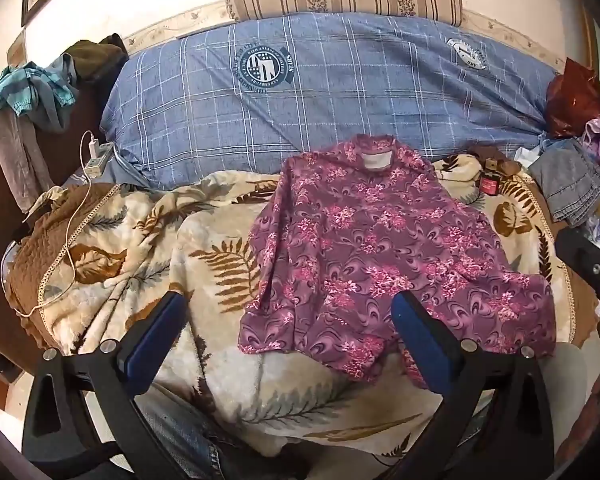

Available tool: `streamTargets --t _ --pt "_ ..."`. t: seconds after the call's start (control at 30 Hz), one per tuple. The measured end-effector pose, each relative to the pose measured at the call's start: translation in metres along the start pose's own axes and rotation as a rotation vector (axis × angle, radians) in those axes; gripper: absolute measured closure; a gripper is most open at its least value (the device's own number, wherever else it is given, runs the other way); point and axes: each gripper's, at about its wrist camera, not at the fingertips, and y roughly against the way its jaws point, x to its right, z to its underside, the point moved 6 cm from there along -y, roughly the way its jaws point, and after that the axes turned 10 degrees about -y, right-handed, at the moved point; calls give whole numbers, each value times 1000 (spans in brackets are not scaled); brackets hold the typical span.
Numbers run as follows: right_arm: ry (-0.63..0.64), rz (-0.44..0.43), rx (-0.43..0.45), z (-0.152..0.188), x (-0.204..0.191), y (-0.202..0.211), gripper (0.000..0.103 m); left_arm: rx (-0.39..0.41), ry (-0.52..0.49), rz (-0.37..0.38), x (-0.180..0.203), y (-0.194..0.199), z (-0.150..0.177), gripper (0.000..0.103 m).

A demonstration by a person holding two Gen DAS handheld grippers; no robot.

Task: Fold small clothes
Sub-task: 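Move both grippers toward the hem of the purple floral shirt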

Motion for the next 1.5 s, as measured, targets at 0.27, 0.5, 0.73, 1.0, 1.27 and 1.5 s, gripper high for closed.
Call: streamTargets --t 0.27,0.5,0.73,1.0,1.27,1.5 --pt "-21 30 14 -2 -3 2 1 11 0 4 -1 6 -1 0" --pt "-52 63 34 -4 4 8 1 9 5 8 -2 7 1 0" --pt "-67 63 -33 2 2 5 1 -5 -15 15 4 4 3 0" --pt "-34 72 -54 3 1 1 1 -18 -18 21 8 -2 4 0" --pt "-25 88 -45 2 7 -7 1 -47 -28 41 12 -18 5 0" --pt "-26 80 -80 -2 20 -24 1 -94 -12 77 4 -45 9 0"
